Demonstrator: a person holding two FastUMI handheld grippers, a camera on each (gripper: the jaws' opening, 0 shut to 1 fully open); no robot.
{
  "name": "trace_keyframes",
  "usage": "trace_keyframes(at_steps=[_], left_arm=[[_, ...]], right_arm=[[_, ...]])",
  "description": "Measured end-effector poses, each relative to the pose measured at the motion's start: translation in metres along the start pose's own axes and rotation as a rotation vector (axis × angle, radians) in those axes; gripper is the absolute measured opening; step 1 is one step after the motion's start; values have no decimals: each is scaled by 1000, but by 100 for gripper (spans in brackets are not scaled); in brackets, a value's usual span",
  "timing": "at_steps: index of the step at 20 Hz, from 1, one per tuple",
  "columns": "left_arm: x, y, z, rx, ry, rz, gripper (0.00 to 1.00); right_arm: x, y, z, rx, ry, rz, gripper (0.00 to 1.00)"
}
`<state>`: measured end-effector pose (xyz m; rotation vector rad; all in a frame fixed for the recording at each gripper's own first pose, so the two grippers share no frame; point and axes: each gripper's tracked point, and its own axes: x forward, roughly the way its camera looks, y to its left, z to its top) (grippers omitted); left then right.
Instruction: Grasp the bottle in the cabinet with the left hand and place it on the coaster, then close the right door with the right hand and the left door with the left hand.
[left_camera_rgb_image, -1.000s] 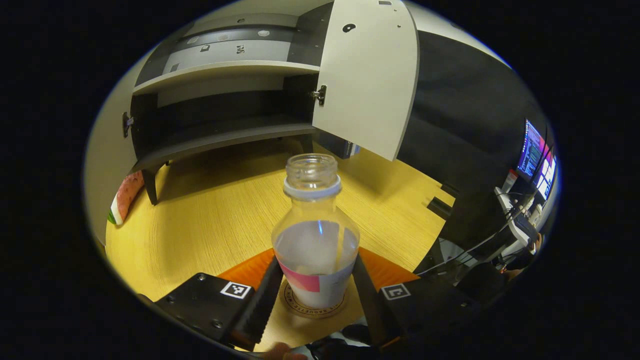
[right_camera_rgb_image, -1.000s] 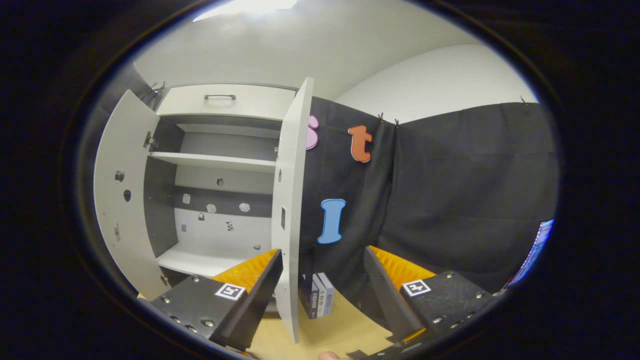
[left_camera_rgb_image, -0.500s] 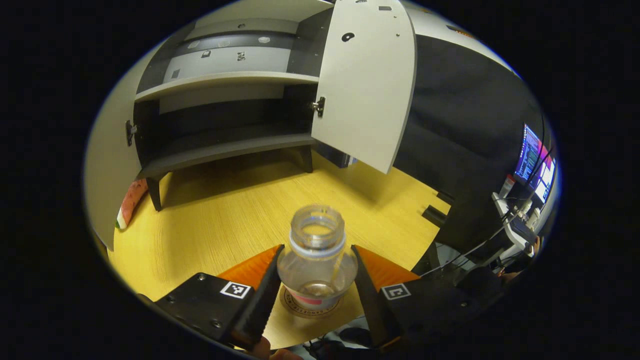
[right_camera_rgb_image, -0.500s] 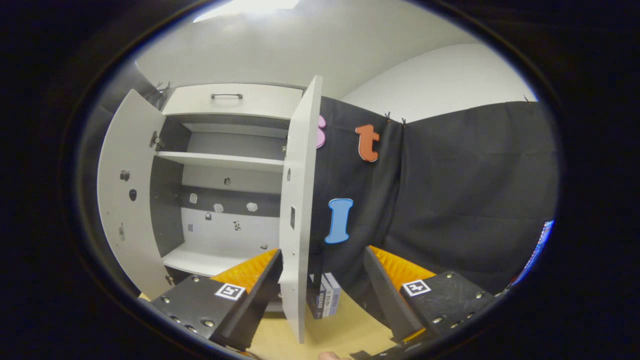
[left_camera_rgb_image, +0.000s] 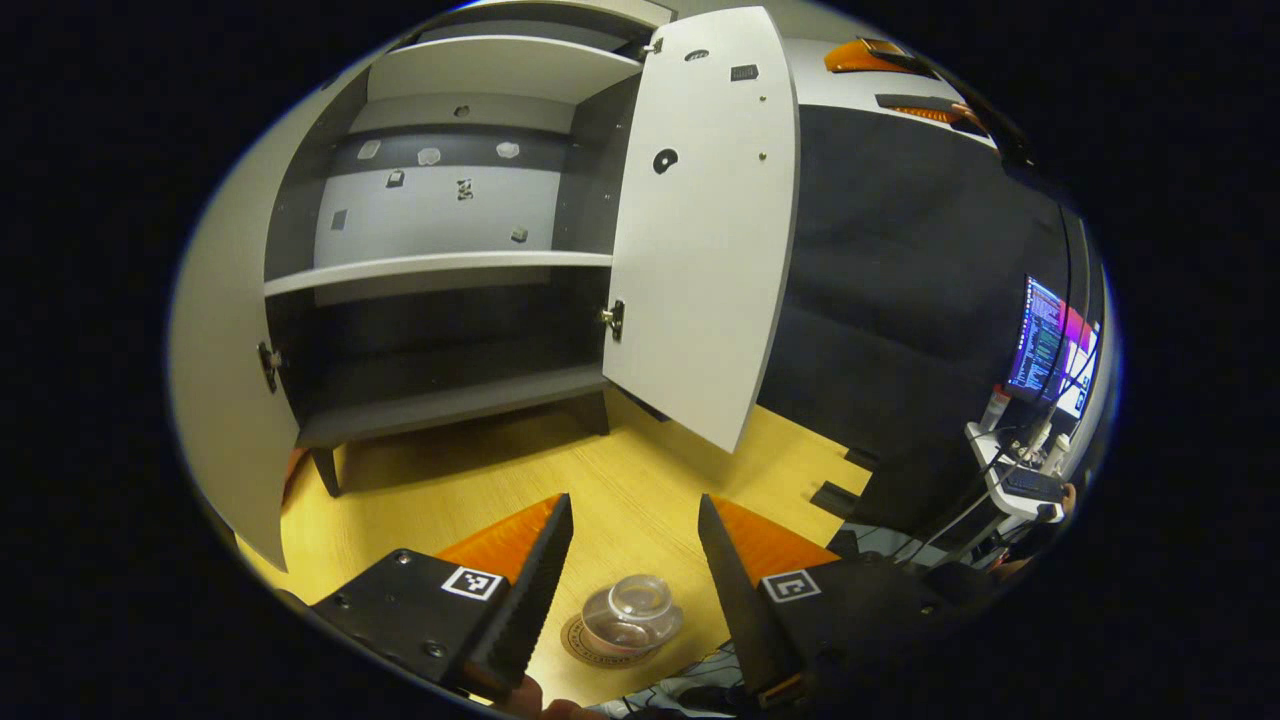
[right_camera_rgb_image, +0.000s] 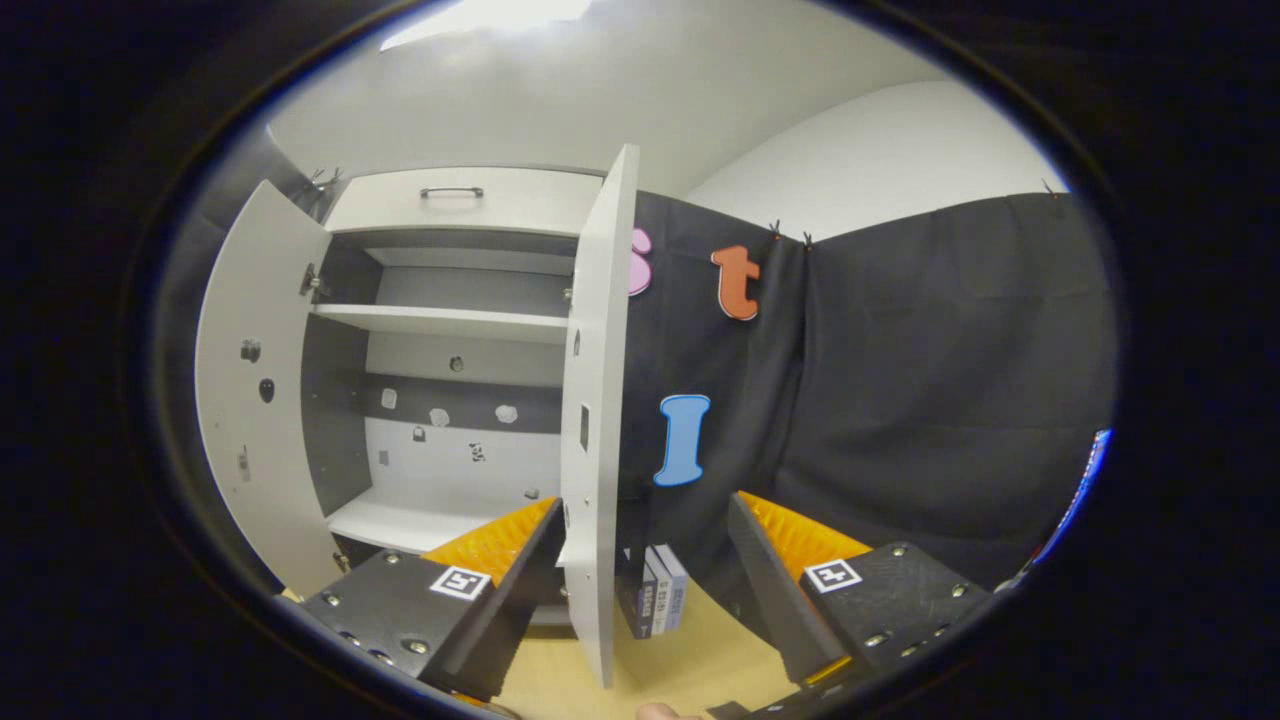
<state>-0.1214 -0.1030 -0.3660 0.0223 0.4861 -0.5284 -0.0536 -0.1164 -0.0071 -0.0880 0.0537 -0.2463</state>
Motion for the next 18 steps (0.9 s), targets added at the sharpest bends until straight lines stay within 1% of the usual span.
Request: trace_keyframes(at_steps=[3,5,8,10,12,13,15,16,17,18], left_arm=[[-9,1,41,-23,-64,9,79],[-18,8,74,-41,-123,40,79],[-39,22,138,-84,-255,93,78],[-57,36,173,-66,-307,143,79],[-74,50,199,-51,-323,207,88],[-82,56,211,-56,-331,237,88],[-101,69,228,-96,-330,300,90],[-112,76,236,-110,-329,338,90],[-123,83,244,-117,-335,375,90],[-134,88,254,-114,-353,401,85]], right_arm=[[5,-6,-5,4,0,-3,98],[8,-11,-7,1,-8,-7,98],[19,-14,-8,-4,-9,1,98],[28,-16,-7,-7,-18,2,98],[37,-17,-7,-8,-25,5,98],[41,-19,-10,-12,-23,5,98],[50,-25,-17,-26,-24,-10,99],[55,-29,-22,-31,-20,-16,94],[60,-31,-27,-35,-10,-20,98],[65,-31,-32,-34,1,-17,94]])
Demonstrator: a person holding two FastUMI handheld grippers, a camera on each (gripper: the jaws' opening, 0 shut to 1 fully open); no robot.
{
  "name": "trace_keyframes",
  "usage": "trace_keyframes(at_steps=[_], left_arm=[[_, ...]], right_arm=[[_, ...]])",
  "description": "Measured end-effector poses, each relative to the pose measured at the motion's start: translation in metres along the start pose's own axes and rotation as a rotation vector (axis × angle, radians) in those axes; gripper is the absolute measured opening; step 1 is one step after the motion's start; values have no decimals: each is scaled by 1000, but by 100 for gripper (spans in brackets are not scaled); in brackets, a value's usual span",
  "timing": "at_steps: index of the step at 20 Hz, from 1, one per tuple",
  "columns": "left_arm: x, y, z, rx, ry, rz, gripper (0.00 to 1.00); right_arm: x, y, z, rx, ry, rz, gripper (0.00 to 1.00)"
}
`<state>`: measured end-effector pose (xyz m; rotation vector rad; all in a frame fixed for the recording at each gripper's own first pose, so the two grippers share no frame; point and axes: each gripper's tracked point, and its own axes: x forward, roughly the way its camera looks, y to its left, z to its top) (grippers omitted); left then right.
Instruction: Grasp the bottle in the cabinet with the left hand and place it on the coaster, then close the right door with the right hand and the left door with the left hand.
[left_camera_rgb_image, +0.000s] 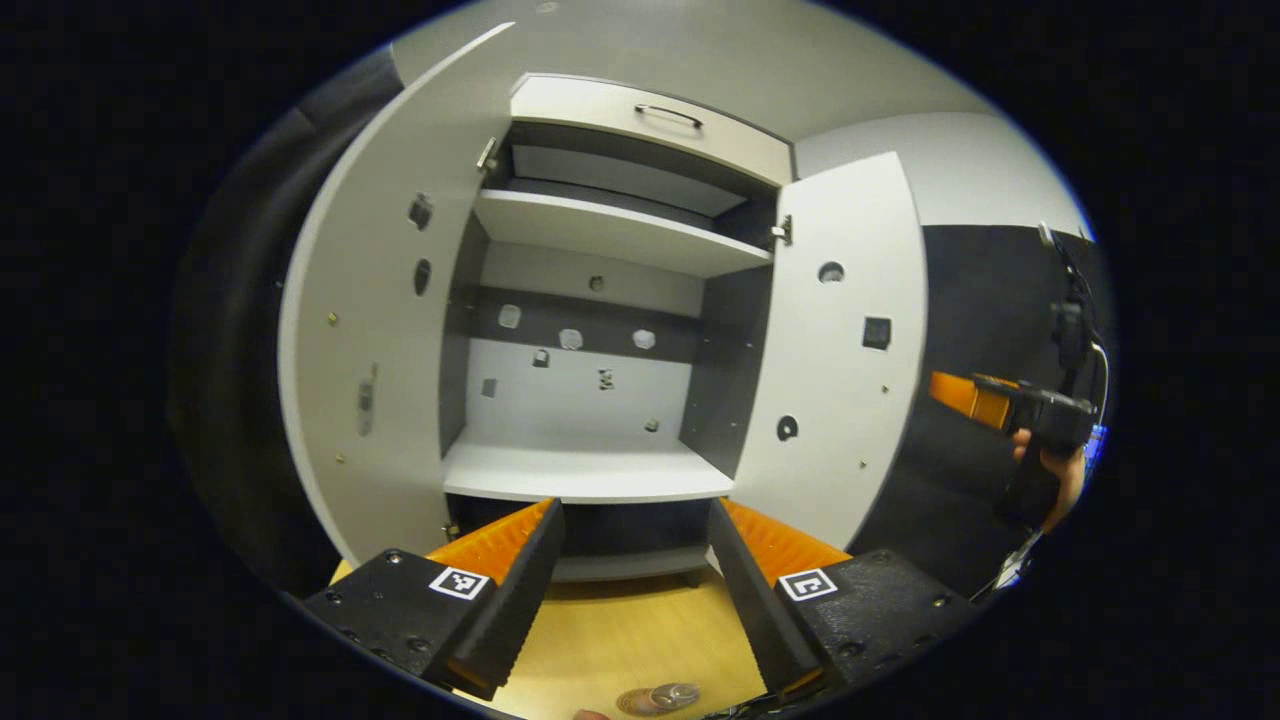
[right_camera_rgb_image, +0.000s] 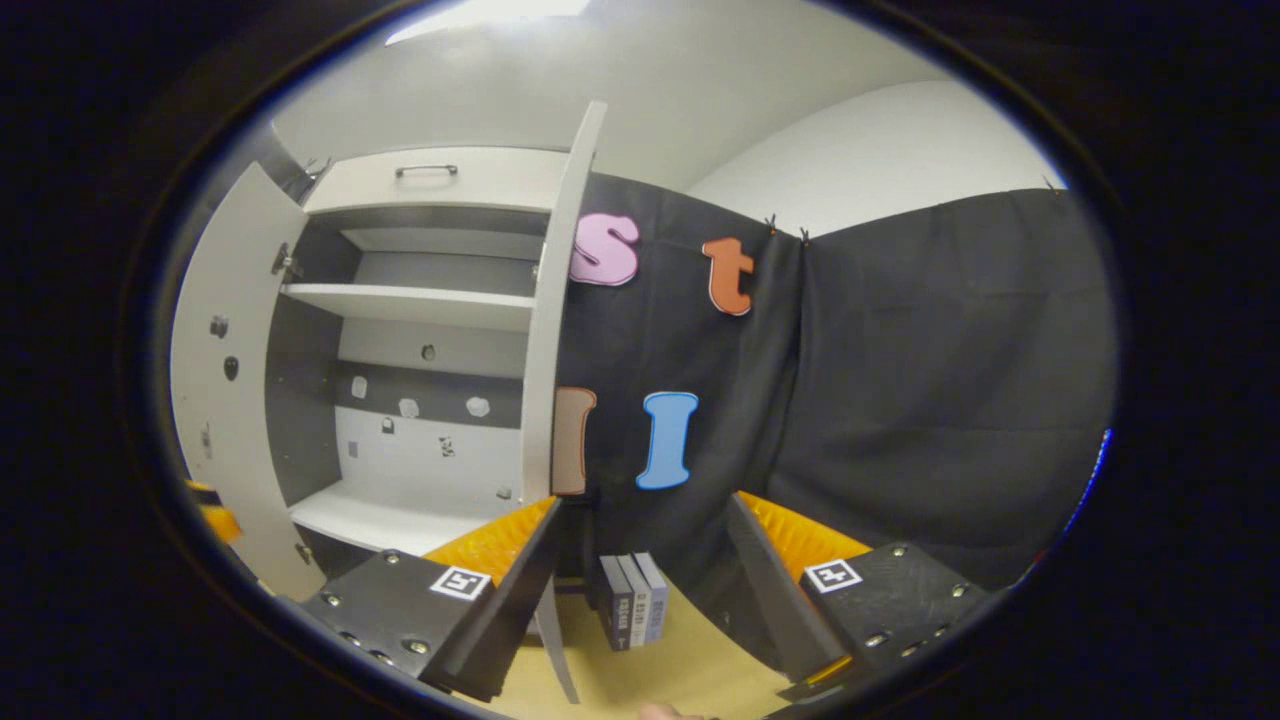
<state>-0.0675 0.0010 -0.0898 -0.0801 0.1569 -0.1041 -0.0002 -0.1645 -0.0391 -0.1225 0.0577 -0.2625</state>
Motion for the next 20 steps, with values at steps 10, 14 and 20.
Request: trace_keyframes(at_steps=[10,14,20], left_arm=[[-37,74,60,37,-105,212,91],[-47,96,68,38,-125,280,97],[-65,139,71,63,-118,403,96]], right_arm=[[16,8,-8,9,12,22,98],[18,10,-9,15,13,56,98],[14,34,-8,11,12,125,98]])
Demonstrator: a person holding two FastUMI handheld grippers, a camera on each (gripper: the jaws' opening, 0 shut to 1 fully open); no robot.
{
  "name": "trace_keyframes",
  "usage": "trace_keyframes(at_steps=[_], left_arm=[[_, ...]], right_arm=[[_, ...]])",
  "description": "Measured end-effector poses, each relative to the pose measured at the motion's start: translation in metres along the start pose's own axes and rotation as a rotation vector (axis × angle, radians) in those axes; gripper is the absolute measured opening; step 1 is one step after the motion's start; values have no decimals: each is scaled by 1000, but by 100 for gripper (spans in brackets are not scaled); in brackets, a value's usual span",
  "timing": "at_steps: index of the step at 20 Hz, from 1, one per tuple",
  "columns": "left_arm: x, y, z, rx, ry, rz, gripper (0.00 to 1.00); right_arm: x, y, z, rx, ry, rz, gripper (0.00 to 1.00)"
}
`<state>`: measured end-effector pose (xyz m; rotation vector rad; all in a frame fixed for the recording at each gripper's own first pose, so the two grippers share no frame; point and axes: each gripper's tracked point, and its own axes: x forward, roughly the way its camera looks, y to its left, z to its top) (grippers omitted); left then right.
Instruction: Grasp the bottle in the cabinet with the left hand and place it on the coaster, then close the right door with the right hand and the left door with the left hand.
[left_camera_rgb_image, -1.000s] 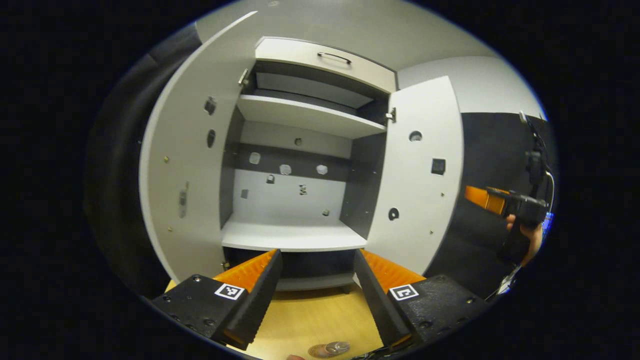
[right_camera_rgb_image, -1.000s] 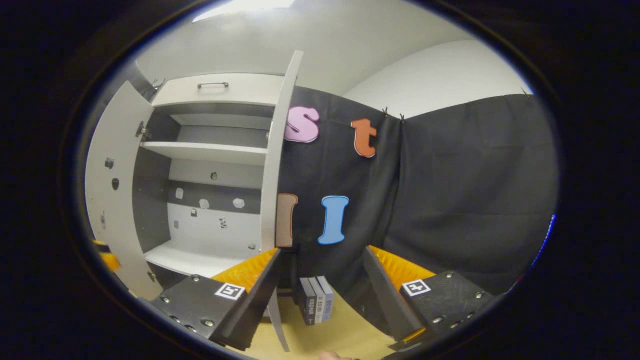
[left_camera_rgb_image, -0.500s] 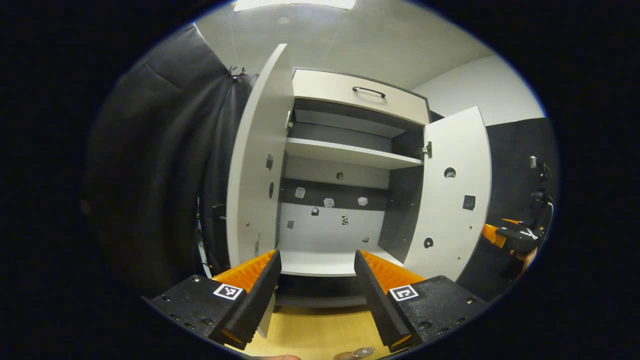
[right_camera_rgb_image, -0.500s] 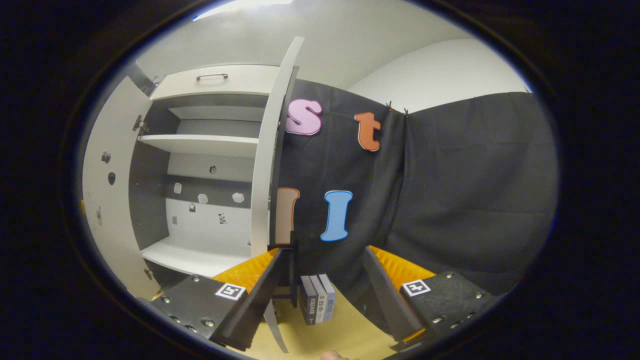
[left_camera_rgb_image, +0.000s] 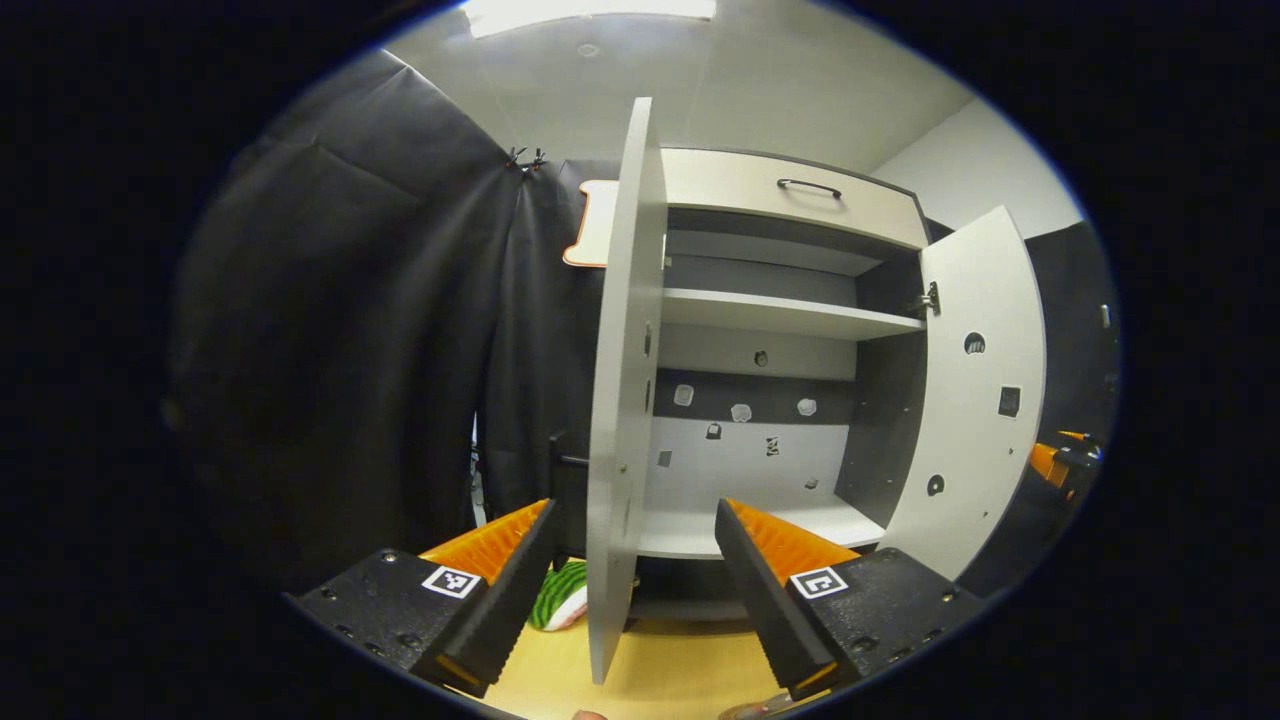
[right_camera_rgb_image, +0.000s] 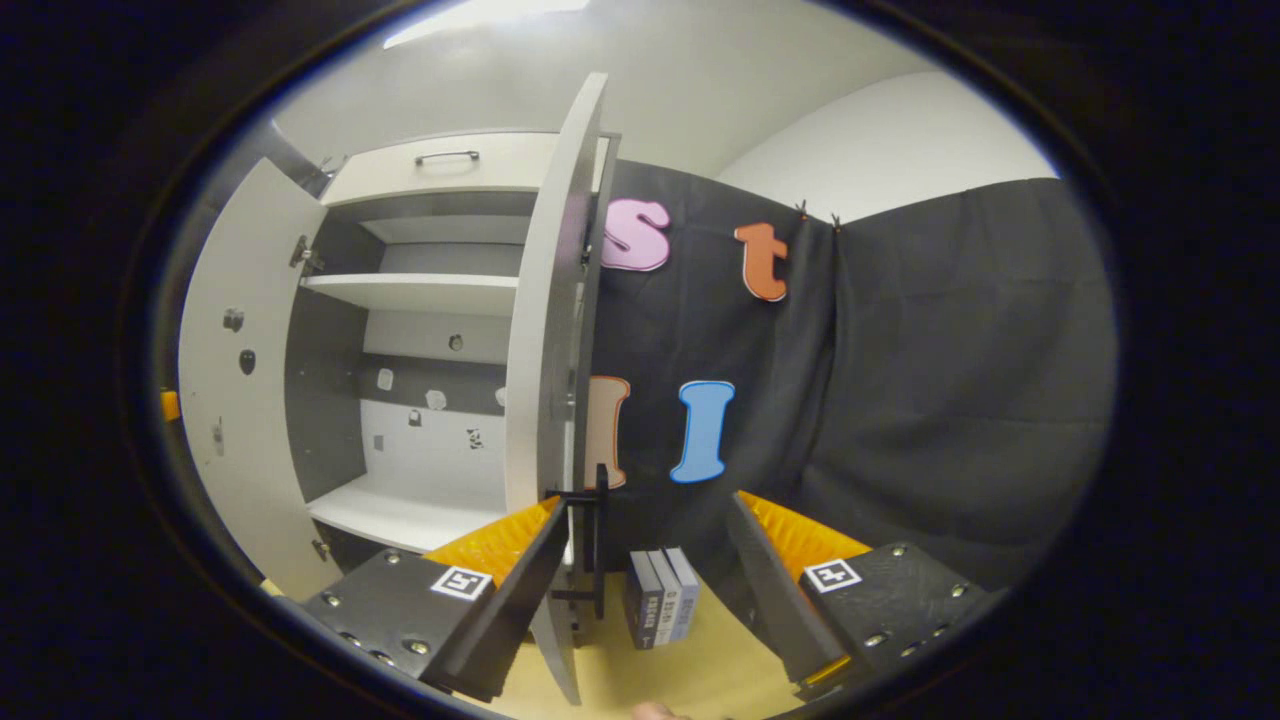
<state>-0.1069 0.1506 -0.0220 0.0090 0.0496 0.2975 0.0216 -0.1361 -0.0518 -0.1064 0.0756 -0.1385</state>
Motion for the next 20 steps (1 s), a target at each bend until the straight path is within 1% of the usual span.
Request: trace_keyframes(at_steps=[3,4,5,9,10,11,13,14,15,16,17,18,19,20], left_arm=[[-5,31,1,-21,9,72,96],[-6,38,2,-31,7,88,93],[-7,44,4,-36,5,98,97],[0,65,-4,4,14,151,97],[4,66,-5,8,17,152,97],[5,67,-7,8,20,149,93],[6,70,-8,-9,18,151,96],[7,71,-8,-21,15,150,94],[8,72,-11,-31,17,149,94],[8,72,-13,-38,21,147,96],[9,73,-15,-44,25,149,93],[10,76,-15,-49,22,154,93],[12,79,-16,-54,20,154,97],[14,81,-18,-58,20,154,97]], right_arm=[[0,14,1,-6,-8,44,98],[0,19,1,-5,-11,57,98],[0,24,1,-2,-10,70,98],[2,38,0,10,-2,114,98],[2,40,0,13,-3,119,98],[3,44,0,18,-2,127,98],[5,56,0,27,2,152,98],[6,61,0,27,3,167,98],[7,69,1,22,-1,183,98],[10,77,2,17,-3,199,98],[11,86,2,14,-4,217,98],[14,95,2,14,-6,234,98],[18,103,1,17,-2,244,98],[19,109,-3,15,8,250,98]])
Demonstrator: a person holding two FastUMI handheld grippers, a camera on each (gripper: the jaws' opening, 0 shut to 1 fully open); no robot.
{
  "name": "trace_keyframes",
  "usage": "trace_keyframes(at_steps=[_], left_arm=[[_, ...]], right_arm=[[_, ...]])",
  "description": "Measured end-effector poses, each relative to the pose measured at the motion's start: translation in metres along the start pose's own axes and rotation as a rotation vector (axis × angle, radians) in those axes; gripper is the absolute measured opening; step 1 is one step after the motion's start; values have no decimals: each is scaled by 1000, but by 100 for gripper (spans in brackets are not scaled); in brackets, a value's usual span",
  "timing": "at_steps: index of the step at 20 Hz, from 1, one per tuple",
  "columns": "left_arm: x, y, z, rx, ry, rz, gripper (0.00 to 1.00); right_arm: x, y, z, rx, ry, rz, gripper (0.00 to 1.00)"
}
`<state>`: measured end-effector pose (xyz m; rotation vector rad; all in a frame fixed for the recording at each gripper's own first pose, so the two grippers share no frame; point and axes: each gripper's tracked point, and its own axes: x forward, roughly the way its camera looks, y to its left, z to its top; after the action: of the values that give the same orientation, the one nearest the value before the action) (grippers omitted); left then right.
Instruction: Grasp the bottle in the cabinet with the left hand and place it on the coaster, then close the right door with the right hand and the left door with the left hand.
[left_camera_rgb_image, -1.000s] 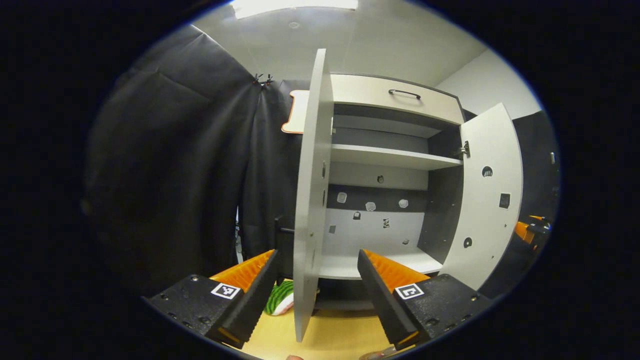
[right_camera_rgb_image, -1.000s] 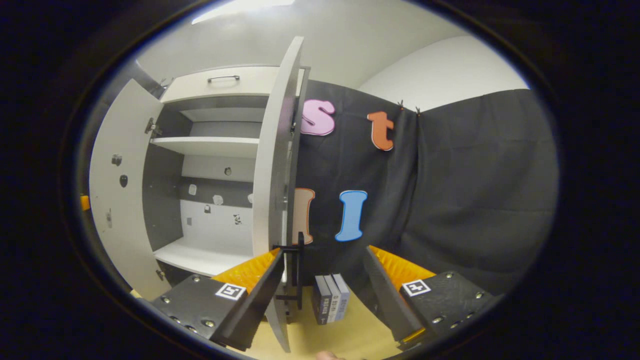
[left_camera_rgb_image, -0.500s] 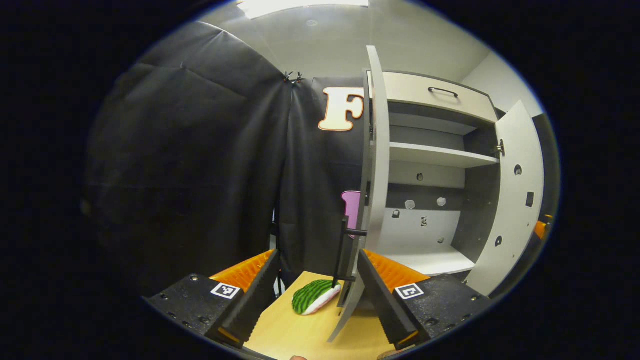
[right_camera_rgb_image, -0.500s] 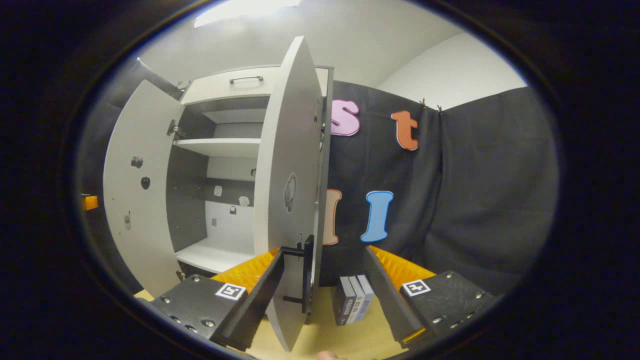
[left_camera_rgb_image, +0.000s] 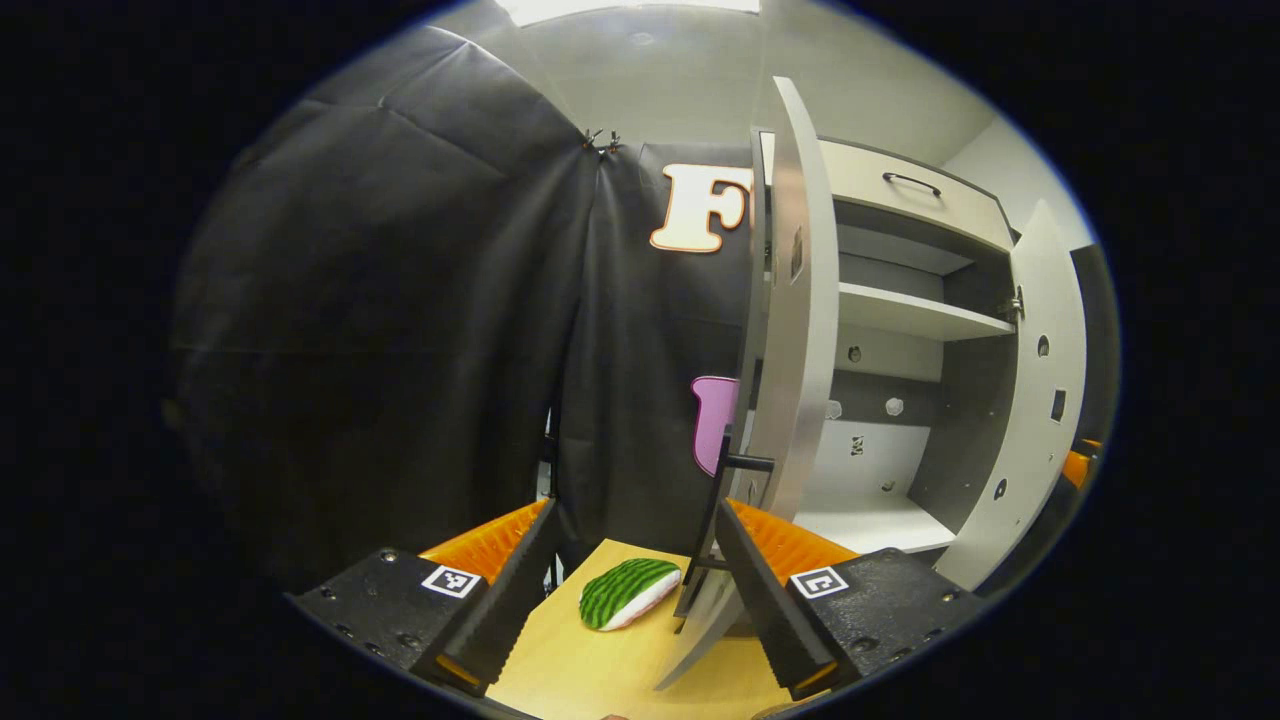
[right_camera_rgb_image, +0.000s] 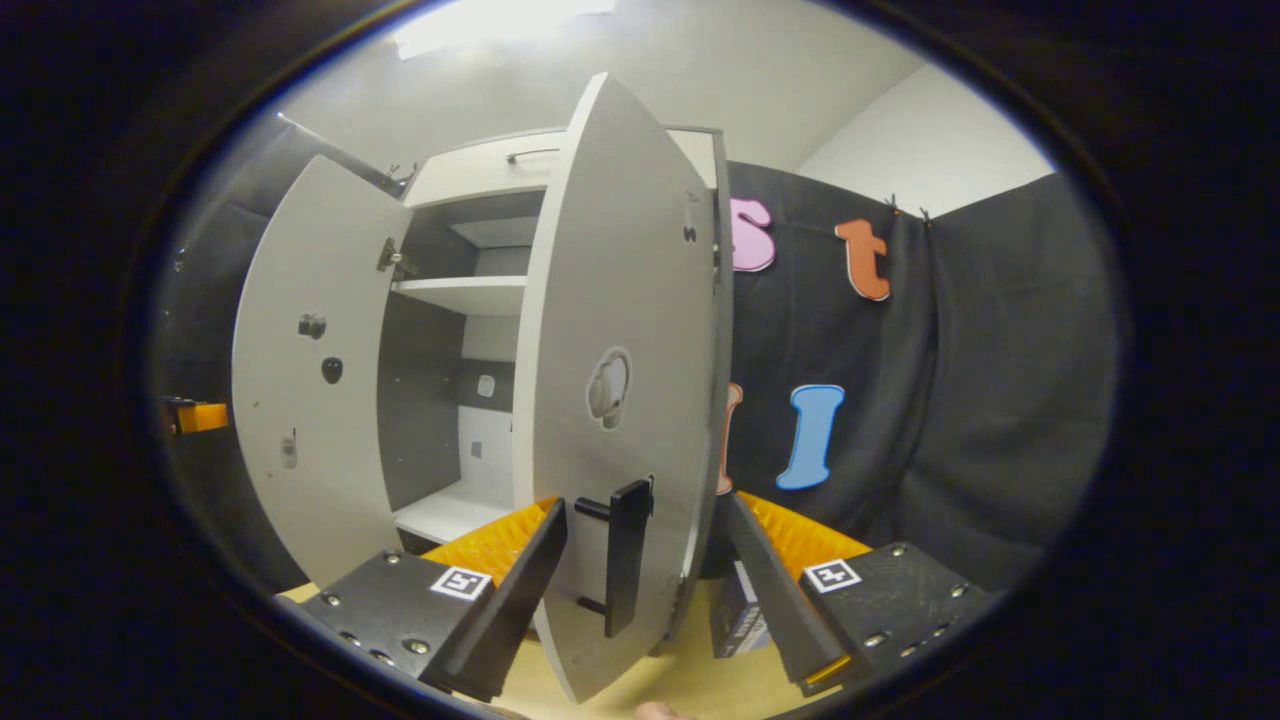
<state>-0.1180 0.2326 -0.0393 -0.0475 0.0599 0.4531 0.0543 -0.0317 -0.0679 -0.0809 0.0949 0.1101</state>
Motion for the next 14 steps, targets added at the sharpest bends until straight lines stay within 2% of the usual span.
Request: trace_keyframes(at_steps=[1,2,3,5,6,8,9,10,11,14], left_arm=[[2,2,-1,-3,2,0,97],[4,2,-2,-6,3,-1,97],[6,2,-3,-10,2,-4,97],[9,2,-3,-18,-4,-17,97],[11,1,-2,-20,-6,-24,93],[16,1,-5,-21,-1,-41,97],[17,-1,-5,-20,0,-50,100],[19,-1,-4,-22,-3,-56,96],[21,-3,-5,-25,-3,-66,93],[26,-10,-6,-18,-2,-102,97]], right_arm=[[4,6,-2,0,9,7,98],[8,12,-4,3,14,19,94],[12,20,-4,8,17,36,98],[19,38,-4,11,20,71,98],[21,45,-4,3,19,81,98],[24,57,-3,-21,10,92,98],[26,62,-2,-31,4,98,94],[27,65,-2,-40,1,100,98],[26,65,-2,-45,-1,98,98],[24,64,-3,-35,3,88,98]])
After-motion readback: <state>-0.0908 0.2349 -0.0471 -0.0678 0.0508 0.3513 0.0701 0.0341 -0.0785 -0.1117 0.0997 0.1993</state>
